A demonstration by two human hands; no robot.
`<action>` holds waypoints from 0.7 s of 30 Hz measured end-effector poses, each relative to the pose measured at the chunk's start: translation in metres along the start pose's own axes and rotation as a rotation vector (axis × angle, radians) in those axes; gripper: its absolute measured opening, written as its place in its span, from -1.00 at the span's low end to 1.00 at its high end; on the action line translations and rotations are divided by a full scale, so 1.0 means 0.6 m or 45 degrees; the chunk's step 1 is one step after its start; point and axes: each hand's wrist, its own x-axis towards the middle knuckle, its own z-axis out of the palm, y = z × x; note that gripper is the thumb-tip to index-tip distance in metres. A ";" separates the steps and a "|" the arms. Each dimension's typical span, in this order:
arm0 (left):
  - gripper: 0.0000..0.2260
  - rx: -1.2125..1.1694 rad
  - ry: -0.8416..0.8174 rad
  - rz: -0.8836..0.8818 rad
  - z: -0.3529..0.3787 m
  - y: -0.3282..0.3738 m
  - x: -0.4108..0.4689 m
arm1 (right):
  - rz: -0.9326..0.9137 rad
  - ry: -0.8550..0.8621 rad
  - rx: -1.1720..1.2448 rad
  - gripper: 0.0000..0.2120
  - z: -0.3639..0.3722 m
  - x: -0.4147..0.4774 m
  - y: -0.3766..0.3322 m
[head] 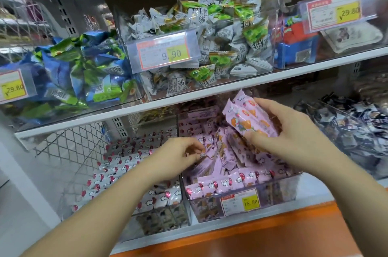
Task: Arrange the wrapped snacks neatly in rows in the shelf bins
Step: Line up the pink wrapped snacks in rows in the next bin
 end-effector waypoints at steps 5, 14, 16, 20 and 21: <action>-0.77 0.368 -0.197 0.047 0.000 -0.004 0.054 | 0.016 -0.017 -0.375 -0.25 -0.007 0.027 0.019; -0.51 0.828 -0.670 -0.157 0.009 0.010 0.131 | 0.003 0.020 -0.206 -0.38 0.023 0.050 0.063; -0.44 0.906 -0.746 -0.192 0.020 0.013 0.139 | -0.003 0.032 -0.190 -0.38 0.024 0.050 0.067; -0.49 0.988 -0.748 -0.175 0.031 0.017 0.141 | -0.027 0.023 -0.190 -0.38 0.026 0.049 0.072; -0.52 0.966 -0.736 -0.169 0.029 0.015 0.140 | -0.031 0.022 -0.194 -0.38 0.026 0.049 0.073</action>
